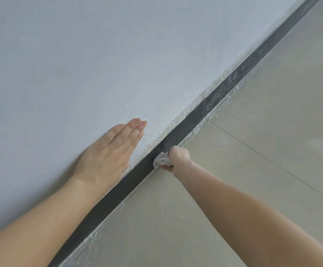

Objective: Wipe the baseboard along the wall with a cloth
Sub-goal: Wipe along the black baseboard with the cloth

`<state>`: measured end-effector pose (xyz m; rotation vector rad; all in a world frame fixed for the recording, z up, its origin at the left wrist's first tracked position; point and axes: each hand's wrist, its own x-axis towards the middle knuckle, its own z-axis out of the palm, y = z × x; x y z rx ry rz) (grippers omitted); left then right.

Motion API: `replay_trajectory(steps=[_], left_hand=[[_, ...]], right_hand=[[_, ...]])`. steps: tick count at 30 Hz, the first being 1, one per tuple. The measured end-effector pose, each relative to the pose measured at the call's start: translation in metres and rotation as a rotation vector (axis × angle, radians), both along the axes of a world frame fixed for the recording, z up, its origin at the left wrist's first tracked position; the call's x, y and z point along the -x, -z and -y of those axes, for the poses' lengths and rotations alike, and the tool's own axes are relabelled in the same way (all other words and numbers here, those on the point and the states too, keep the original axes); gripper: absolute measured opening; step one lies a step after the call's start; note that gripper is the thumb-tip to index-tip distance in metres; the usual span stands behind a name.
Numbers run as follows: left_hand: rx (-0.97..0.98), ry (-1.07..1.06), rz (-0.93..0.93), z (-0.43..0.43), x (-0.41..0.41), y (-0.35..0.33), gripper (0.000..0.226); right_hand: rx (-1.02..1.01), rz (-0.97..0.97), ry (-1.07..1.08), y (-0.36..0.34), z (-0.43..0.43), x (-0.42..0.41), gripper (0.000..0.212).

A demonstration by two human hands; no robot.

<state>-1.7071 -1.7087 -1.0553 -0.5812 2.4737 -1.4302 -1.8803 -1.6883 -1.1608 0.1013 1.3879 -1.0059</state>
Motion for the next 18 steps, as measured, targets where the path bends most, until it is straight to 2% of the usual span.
replay_trajectory(steps=[4,7,11,13,16,18], left_hand=[[-0.036,-0.008,0.003,0.002,0.003,-0.002,0.064],[-0.038,0.018,0.001,0.003,0.003,-0.001,0.064],[-0.014,0.021,0.011,0.004,0.003,0.001,0.062],[-0.032,0.041,-0.011,0.005,0.003,0.002,0.062],[-0.065,0.042,-0.038,0.004,0.006,-0.002,0.062],[-0.072,0.04,-0.041,0.003,0.006,-0.003,0.062]], right_hand=[[0.057,-0.111,0.086,0.0,0.01,0.038,0.044],[0.098,-0.119,0.262,-0.003,0.007,0.064,0.043],[0.031,-0.186,0.56,-0.008,-0.001,0.076,0.019],[0.038,-0.184,0.484,-0.01,-0.011,0.06,0.014],[0.082,-0.115,0.057,-0.018,-0.031,0.016,0.023],[0.065,0.008,-0.167,-0.021,-0.038,-0.011,0.022]])
